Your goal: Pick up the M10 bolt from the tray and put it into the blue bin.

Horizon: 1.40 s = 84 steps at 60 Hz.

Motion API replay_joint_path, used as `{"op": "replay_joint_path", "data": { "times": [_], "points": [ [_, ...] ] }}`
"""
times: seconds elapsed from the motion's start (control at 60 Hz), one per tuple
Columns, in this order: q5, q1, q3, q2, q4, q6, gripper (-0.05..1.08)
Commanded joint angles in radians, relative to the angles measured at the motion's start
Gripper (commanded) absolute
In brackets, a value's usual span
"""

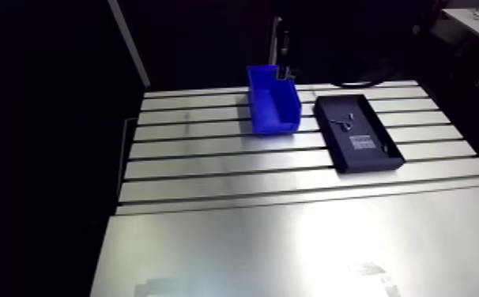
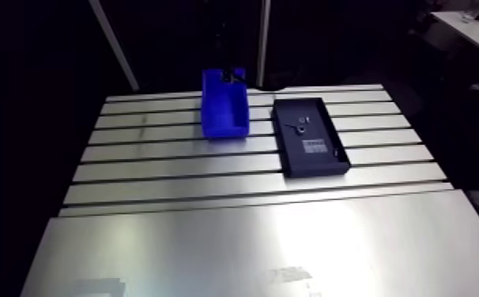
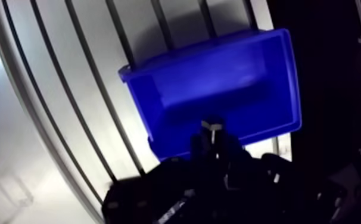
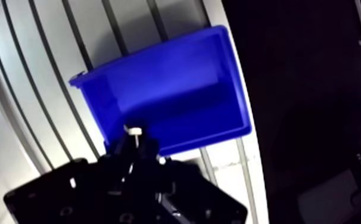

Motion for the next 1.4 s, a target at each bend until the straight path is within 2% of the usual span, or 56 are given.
{"op": "replay_joint_path", "data": {
  "times": [0.017,0.917,1.4],
  "points": [
    [0.002,0.003,0.021,0.007,-0.053,-0.003,1.07],
    [0.002,0.01,0.085,0.068,-0.145,-0.001,1.06],
    [0.002,0.01,0.097,0.071,-0.16,-0.001,1.01]
  ]
}}
